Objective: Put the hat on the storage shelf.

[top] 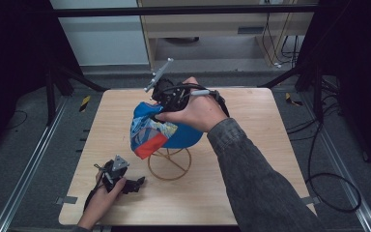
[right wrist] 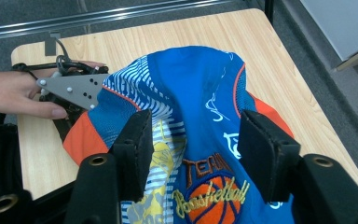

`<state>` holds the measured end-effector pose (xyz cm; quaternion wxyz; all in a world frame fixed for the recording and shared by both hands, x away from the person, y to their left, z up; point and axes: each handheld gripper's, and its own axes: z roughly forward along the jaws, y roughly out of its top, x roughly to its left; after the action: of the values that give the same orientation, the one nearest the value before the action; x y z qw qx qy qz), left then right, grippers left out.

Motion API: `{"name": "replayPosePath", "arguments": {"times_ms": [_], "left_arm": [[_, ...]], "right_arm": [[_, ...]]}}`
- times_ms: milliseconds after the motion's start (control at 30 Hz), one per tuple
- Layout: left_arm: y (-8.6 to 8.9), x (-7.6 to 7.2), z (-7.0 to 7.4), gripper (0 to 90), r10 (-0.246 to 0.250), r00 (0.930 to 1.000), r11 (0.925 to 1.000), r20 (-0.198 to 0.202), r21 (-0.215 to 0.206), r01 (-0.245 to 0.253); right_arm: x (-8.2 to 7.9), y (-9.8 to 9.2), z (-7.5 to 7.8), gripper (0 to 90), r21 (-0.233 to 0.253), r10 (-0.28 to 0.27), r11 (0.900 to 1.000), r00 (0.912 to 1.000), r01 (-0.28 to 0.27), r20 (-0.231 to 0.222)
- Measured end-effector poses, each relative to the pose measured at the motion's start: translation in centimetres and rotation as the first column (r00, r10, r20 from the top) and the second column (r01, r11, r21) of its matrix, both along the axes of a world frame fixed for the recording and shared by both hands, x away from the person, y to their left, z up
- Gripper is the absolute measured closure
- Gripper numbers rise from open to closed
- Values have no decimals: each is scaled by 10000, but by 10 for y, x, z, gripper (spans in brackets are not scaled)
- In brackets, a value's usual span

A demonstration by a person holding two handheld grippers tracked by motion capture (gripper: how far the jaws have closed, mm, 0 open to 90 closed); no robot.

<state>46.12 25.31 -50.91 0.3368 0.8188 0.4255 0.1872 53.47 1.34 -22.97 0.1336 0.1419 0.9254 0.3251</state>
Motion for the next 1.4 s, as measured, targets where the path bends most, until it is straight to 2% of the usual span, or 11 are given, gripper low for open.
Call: {"name": "replayPosePath", "arguments": {"times_ms": [467, 733, 1033, 1400], "left_arm": [[0, 0, 0, 0, -1, 10000, 10000, 0, 0, 1], [0, 0, 0, 0, 0, 10000, 10000, 1, -2, 0], [0, 0, 0, 0, -1, 10000, 10000, 1, 1, 1], [0, 0, 0, 0, -3, 10000, 10000, -3, -2, 3]], "right_arm": [[-8, -2, 3, 245, 95, -20, 10000, 9999, 19, 168], [-11, -3, 4, 110, 161, -265, 9995, 9991, 260, 320], [-12, -12, 4, 69, 493, -435, 9979, 9986, 420, 293], [-19, -19, 7, 62, 887, -419, 9953, 9980, 376, 468]]}}
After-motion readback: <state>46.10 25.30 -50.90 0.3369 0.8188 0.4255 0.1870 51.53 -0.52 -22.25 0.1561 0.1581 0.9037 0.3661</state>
